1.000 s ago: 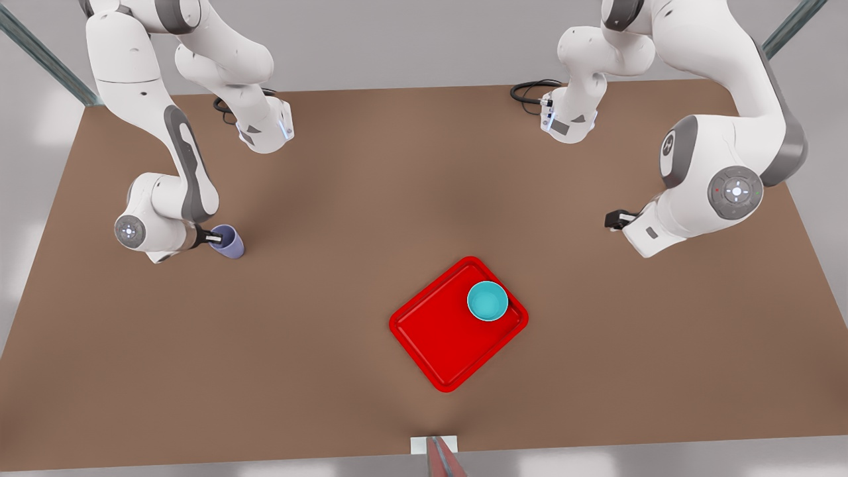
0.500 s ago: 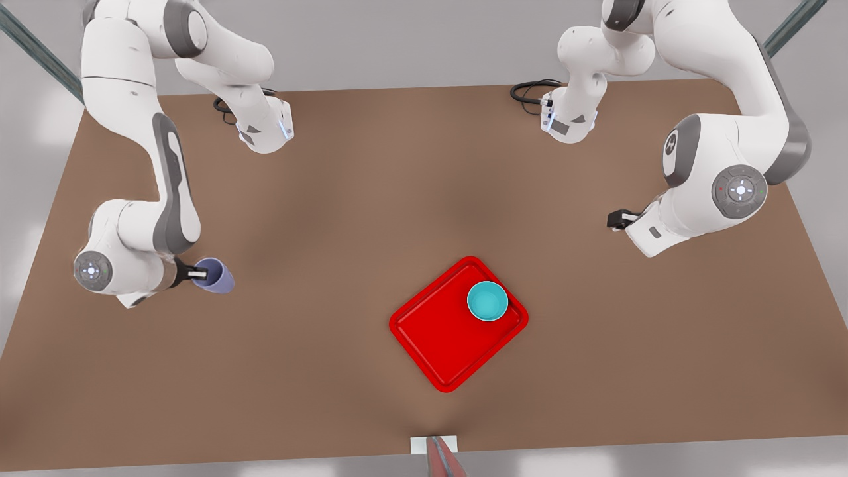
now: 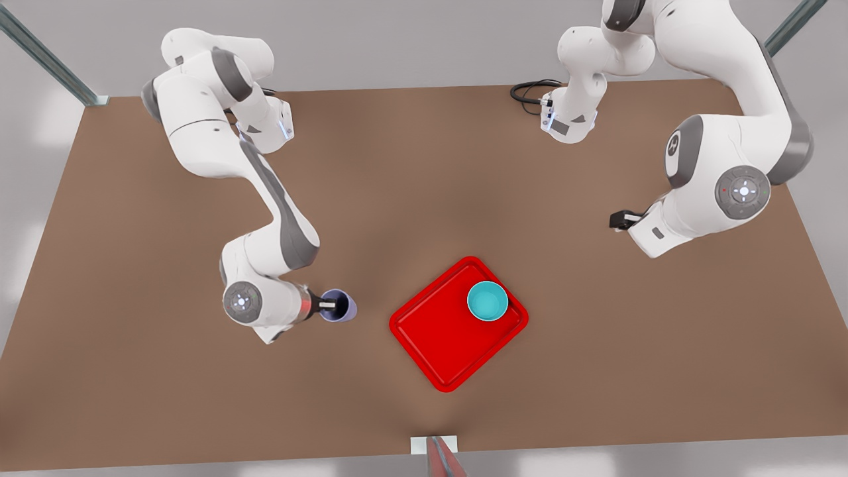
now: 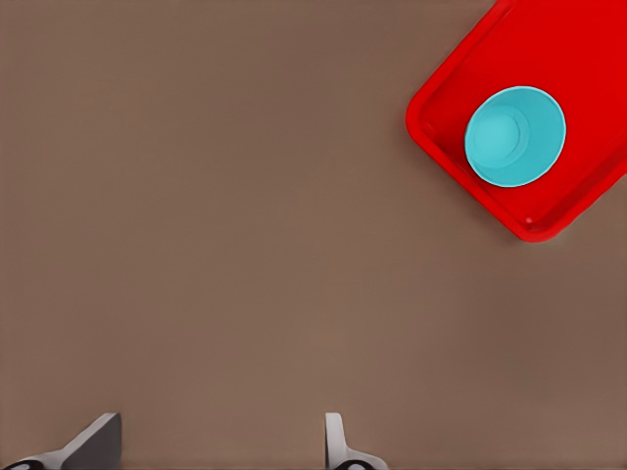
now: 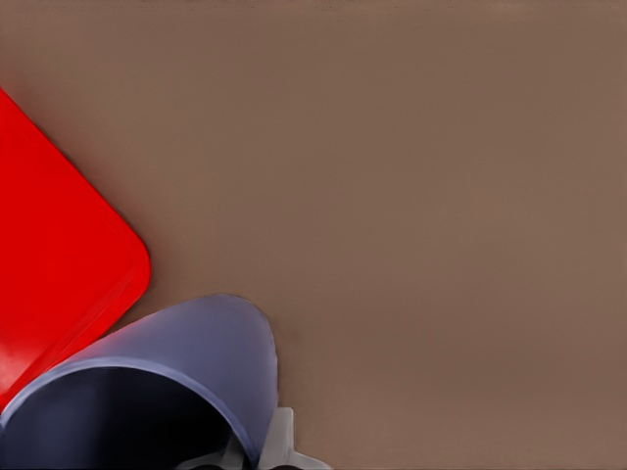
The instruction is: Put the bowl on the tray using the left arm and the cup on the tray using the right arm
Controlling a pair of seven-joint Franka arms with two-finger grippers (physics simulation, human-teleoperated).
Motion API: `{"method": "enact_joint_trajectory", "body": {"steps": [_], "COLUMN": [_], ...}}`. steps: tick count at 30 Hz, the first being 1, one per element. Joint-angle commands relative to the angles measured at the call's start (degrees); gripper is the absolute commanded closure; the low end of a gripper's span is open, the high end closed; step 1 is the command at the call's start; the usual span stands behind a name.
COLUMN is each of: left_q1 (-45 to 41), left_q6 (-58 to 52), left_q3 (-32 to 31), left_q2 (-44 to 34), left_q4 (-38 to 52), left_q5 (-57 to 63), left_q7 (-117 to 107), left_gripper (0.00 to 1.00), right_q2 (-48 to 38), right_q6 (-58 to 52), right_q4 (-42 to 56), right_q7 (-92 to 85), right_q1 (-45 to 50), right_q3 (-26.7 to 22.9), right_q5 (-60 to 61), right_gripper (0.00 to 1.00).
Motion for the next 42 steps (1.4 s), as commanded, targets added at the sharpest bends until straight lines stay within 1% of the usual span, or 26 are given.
{"method": "enact_joint_trajectory", "body": {"steps": [1,3,5,6,8,9,13,18,23,30,31,32,33,35,36,37,38,39,42], "left_q1": [0.0,0.0,0.0,0.0,0.0,0.0,0.0,0.0,0.0,0.0,0.0,0.0,0.0,0.0,0.0,0.09,0.0,0.0,0.09], "left_q6": [0.0,0.0,0.0,0.0,0.09,0.09,0.18,0.09,0.09,0.09,0.18,0.18,0.09,0.09,0.09,0.09,0.09,0.09,0.09], "left_q3": [0.0,0.0,0.44,0.44,0.71,0.71,0.71,0.71,0.71,0.71,0.71,0.71,0.71,0.71,0.71,0.71,0.71,0.71,0.71], "left_q2": [-0.01,0.08,0.08,0.08,0.08,0.17,0.35,0.35,0.35,0.52,0.52,0.52,0.52,0.52,0.43,0.52,0.52,0.52,0.52], "left_q4": [0.0,0.0,0.0,-0.09,-0.09,-0.09,0.0,0.0,0.0,-0.09,-0.09,0.0,0.0,0.0,0.0,0.0,0.0,0.0,0.0], "left_q5": [0.01,0.01,0.01,0.01,-0.08,-0.08,-0.08,0.01,-0.08,-0.08,-0.08,-0.08,-0.08,-0.08,-0.08,-0.08,-0.08,-0.08,-0.08], "left_q7": [0.0,0.18,0.26,0.26,0.44,0.35,0.26,0.18,0.18,0.18,0.18,0.18,0.18,0.18,0.18,0.26,0.26,0.18,0.18], "left_gripper": [0.0,0.0,0.0,0.0,0.0,0.0,0.0,0.0,0.0,0.0,0.0,0.0,0.0,0.0,0.0,0.0,0.0,0.0,0.0], "right_q2": [0.08,1.39,5.26,6.05,8.42,9.57,10.45,12.82,16.25,18.36,18.53,18.53,18.62,18.62,18.62,18.62,18.62,18.62,17.04], "right_q6": [0.31,4.18,9.44,12.7,18.68,19.56,24.22,27.74,28.35,29.41,29.41,29.41,29.41,29.49,29.49,29.58,29.84,31.95,31.16], "right_q4": [0.16,0.86,4.91,5.17,6.22,7.81,8.25,9.3,11.77,11.41,11.5,11.5,11.5,11.59,11.59,11.68,11.59,11.41,11.41], "right_q7": [0.16,4.12,4.12,4.12,4.29,5.61,7.63,8.07,8.25,7.1,7.1,7.19,7.37,7.28,7.46,7.46,7.19,7.28,7.9], "right_q1": [0.84,3.05,4.01,4.45,4.54,4.63,7.88,11.13,15.09,15.18,15.18,15.18,15.18,15.18,15.18,15.18,15.18,15.18,15.18], "right_q3": [0.06,0.06,0.24,0.24,1.47,2.52,2.61,2.52,2.08,1.82,1.82,1.82,1.82,1.82,1.82,1.82,1.82,1.82,1.91], "right_q5": [-0.32,-0.32,-0.23,-0.23,-0.14,-0.14,-0.14,-0.23,-0.4,-1.99,-1.99,-1.99,-1.99,-1.9,-1.9,-1.99,-1.99,-1.99,-2.07], "right_gripper": [0.79,0.79,0.79,0.79,0.79,0.79,0.79,0.79,0.79,0.79,0.76,0.56,0.47,0.43,0.35,0.14,0.02,0.02,0.02]}}
